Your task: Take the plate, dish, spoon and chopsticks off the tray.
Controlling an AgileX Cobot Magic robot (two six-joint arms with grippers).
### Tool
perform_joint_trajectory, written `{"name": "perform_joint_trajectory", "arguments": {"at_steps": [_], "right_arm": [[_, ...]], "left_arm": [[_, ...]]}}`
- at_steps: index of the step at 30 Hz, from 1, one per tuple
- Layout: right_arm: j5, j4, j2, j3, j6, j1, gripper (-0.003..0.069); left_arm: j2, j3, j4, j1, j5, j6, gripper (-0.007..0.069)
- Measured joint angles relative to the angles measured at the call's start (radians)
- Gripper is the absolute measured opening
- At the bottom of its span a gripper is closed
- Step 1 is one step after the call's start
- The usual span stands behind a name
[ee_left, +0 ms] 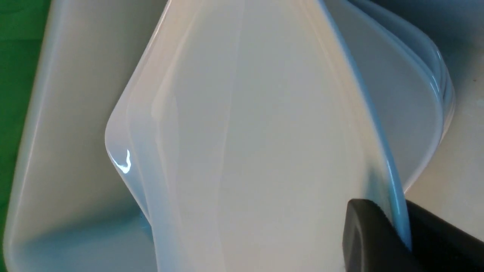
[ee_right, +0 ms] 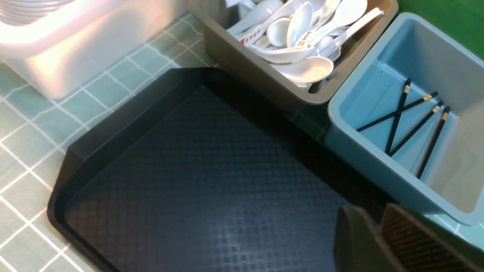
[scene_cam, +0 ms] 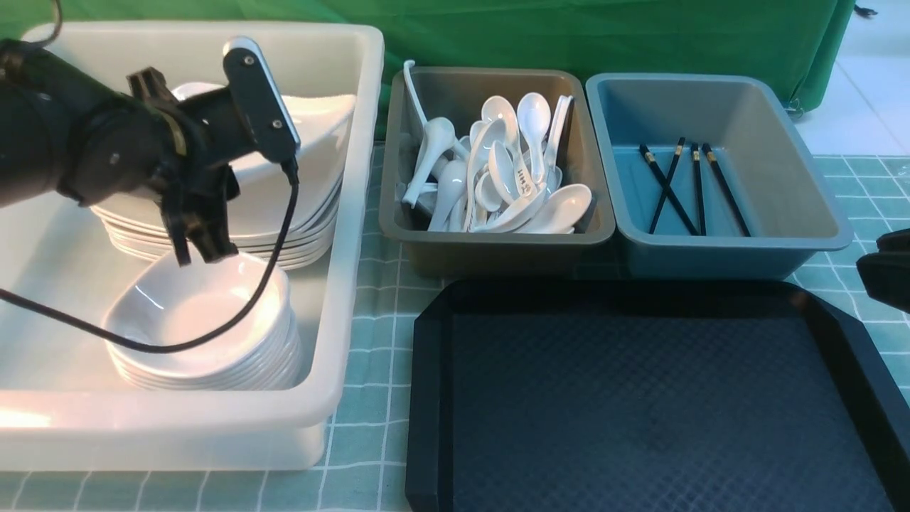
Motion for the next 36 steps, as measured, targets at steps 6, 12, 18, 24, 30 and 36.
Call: {"name": "perform_joint_trajectory", "arguments": {"at_steps": [6,12,18,24,30,36], "right_arm": [[0.012,0.019,0.000,0.000,0.000,0.000,0.0142],[0.042,0.024,0.000,0.000,-0.002,0.000,0.0142],[0.046,0.062,0.000,0.000,-0.003,0.000,0.0142],[0.049,0.072,0.000,0.000,-0.003,0.000,0.0142],[0.129,0.075,0.000,0.000,0.011,0.000,0.0134],[0.180,0.075,-0.033,0.059,0.062,0.000,0.0027]], "left_arm": [[0.000,-0.005,-0.040,0.000,-0.052,-0.029,0.0281],[-0.003,-0.006,-0.179,0.000,-0.063,-0.048,0.0495],[-0.064,-0.006,-0.312,0.000,-0.065,-0.048,0.0597],[-0.254,-0.006,-0.545,-0.036,-0.052,-0.052,0.0497],[-0.640,0.058,-0.835,-0.104,0.005,-0.051,0.0079],[-1.046,0.376,-0.992,-0.112,-0.093,-0.017,0.0006]]}}
